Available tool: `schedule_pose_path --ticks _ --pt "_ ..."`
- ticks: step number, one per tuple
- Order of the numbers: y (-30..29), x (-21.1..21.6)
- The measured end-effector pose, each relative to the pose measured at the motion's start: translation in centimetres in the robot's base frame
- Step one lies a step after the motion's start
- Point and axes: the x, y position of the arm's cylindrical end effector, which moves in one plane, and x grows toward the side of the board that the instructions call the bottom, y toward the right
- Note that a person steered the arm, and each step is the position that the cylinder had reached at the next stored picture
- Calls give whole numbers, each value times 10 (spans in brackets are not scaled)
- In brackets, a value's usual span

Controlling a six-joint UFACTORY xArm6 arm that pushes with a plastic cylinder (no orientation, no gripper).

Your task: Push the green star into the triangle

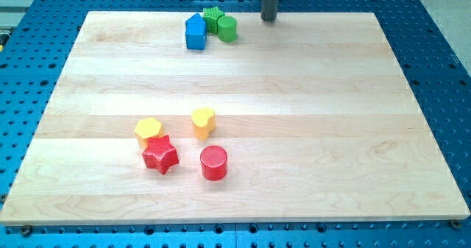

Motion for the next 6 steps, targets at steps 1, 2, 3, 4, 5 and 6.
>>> schedule_pose_path --ticks 1,2,3,4,5,6 --pt "-19 2" --pt "-34 2" --pt "-40 2" --pt "-62 6" --pt "-97 19" --pt "-115 23"
